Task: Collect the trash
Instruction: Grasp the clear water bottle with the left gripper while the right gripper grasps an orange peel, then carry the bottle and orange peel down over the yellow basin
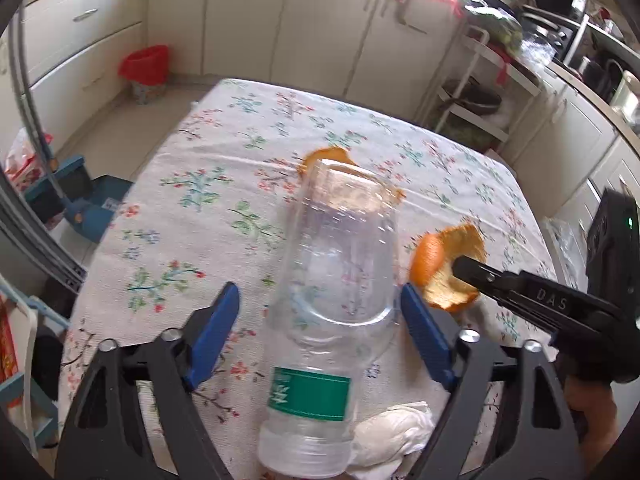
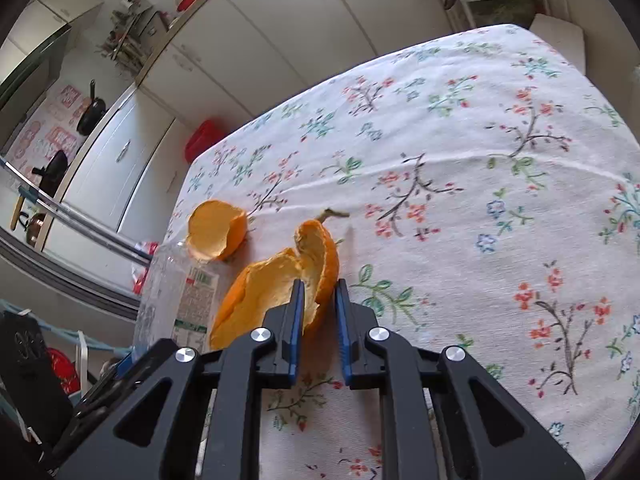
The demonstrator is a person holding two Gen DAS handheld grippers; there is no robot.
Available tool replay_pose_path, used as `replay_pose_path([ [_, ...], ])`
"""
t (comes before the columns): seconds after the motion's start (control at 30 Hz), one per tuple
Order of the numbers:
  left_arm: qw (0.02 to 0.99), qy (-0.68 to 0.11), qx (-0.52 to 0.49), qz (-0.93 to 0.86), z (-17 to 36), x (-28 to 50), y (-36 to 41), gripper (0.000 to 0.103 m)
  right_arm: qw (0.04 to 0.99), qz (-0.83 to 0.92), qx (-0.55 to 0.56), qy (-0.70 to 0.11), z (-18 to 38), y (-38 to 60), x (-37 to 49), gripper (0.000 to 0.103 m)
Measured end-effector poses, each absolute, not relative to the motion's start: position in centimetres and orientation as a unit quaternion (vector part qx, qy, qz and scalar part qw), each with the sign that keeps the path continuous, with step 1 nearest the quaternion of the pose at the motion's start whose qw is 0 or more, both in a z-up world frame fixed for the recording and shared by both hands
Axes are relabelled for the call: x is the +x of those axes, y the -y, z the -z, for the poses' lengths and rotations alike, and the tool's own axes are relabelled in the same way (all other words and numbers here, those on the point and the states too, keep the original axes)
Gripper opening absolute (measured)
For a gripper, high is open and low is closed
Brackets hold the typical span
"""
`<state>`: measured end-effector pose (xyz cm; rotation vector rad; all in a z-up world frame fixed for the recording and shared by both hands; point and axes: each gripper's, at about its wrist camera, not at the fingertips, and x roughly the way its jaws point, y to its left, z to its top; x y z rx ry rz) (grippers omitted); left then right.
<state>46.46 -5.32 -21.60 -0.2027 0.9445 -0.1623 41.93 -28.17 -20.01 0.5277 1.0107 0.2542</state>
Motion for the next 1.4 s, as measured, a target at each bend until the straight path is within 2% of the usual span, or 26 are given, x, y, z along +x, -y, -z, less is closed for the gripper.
replay_pose_path([
  [0.03,0.879,-0.459,-0.095,0.084,21.7,46.4,5.6,0.059,0.834,-0.122,0.247,-0.478,20.0,28.1,41.8,0.016],
  [0.13,0.881,-0.452,-0.096,0.099,21.4,46.0,6.0,0.056,0.833,-0.125,0.253,-0.476,19.8,28.1,41.6,0.007],
  [0.5,0.898,-0.407,-0.134,0.106,18.0,42.7,2.8,0.055,0.849,-0.127,0.265,-0.439,17.1,29.7,40.0,0.006],
  [0.97,0.917,-0.371,-0.105,0.102,15.5,36.0,2.0,0.055,0.857,-0.167,0.271,-0.404,14.0,29.2,34.6,0.006],
  [1.4,0.923,-0.367,-0.076,0.086,16.2,26.4,0.9,0.055,0.862,-0.207,0.244,-0.392,13.9,27.4,22.2,0.006],
])
